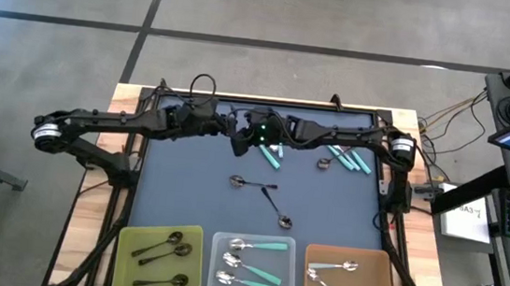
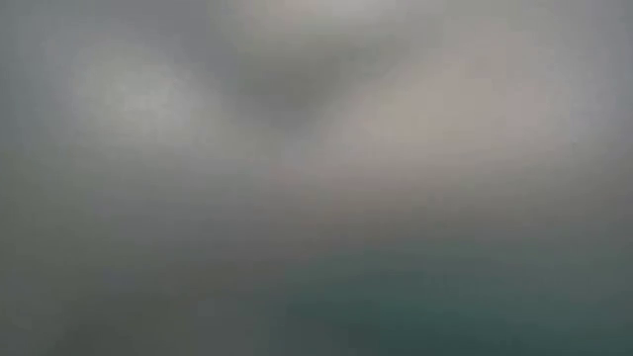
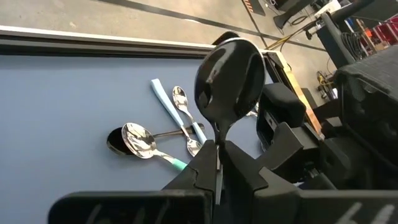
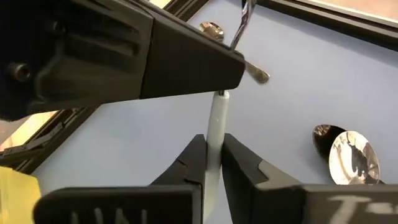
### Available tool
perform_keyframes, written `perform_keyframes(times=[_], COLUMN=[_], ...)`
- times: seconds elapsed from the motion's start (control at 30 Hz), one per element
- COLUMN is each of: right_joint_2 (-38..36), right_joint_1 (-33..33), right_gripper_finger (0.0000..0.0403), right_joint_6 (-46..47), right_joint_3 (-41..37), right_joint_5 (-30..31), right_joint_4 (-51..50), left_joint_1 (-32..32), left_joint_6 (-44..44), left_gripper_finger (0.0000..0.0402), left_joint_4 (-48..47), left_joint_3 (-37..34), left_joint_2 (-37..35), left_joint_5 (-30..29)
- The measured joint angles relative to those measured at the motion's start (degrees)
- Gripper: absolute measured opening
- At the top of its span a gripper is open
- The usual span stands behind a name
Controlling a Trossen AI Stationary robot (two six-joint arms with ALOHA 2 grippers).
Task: Sort silverware by color (type)
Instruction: Put the blue spoon into the orange bin
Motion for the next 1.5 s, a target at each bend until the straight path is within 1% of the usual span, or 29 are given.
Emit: perform_keyframes(times=[0.1, 0.2, 0.3, 0.4, 0.53, 0.73, 0.87, 0.97, 1.07, 1.17, 1.23, 1.33, 1.43, 1.5], right_joint_2=[0.0, 0.0, -0.2, -0.3, -0.9, -3.2, -6.0, -7.9, -10.6, -13.7, -15.5, -18.3, -21.3, -23.2], right_joint_1=[-0.1, -0.1, -0.2, -0.2, -0.5, -1.5, -3.3, -4.6, -5.1, -4.7, -3.0, 1.2, 7.0, 11.8], right_gripper_finger=[0.0021, 0.002, 0.0019, 0.0019, 0.0019, 0.0019, 0.0019, 0.0019, 0.0019, 0.0019, 0.0019, 0.0019, 0.0019, 0.0019], right_joint_6=[-0.5, -0.7, -1.2, -1.4, -1.4, -4.1, -6.5, -7.7, -8.7, -8.9, -8.8, -7.8, -4.9, -1.0], right_joint_3=[0.2, 0.2, 0.2, 0.3, 0.4, 0.4, 0.7, 0.7, 0.6, 0.6, 0.6, 0.6, 0.5, 0.5], right_joint_5=[-2.4, -4.8, -6.0, -6.8, -8.0, -7.9, -6.3, -6.2, -7.6, -11.1, -12.6, -14.4, -14.7, -14.5], right_joint_4=[-0.7, -1.1, -1.8, -1.7, -2.1, -4.4, -10.1, -14.9, -21.8, -31.1, -37.8, -47.9, -55.4, -58.4], left_joint_1=[0.1, 0.2, 0.2, 0.2, 0.2, 0.4, 0.9, 0.9, 0.9, 0.7, 0.7, 0.7, 0.7, 0.7], left_joint_6=[0.7, 4.2, 6.0, 7.2, 10.6, 13.6, 15.0, 16.1, 17.4, 19.1, 19.6, 20.6, 21.0, 21.0], left_gripper_finger=[0.0, 0.0, 0.0005, 0.0019, 0.0042, 0.008, 0.0098, 0.0107, 0.011, 0.011, 0.011, 0.011, 0.011, 0.011], left_joint_4=[-0.2, -0.7, -1.6, -1.7, -1.7, -1.7, -2.3, -2.4, -3.5, -6.2, -9.3, -11.5, -12.7, -13.1], left_joint_3=[0.0, 0.0, 0.0, 0.0, 0.0, 0.1, 0.0, 0.0, 0.0, 0.0, 0.0, 0.0, 0.0, 0.0], left_joint_2=[0.0, -0.2, -0.6, -0.7, -0.9, -1.9, -4.1, -6.0, -7.7, -9.5, -10.2, -10.8, -10.7, -10.7], left_joint_5=[2.6, 5.7, 7.5, 9.2, 13.1, 15.7, 18.7, 20.0, 22.1, 24.0, 24.1, 23.9, 23.9, 23.8])
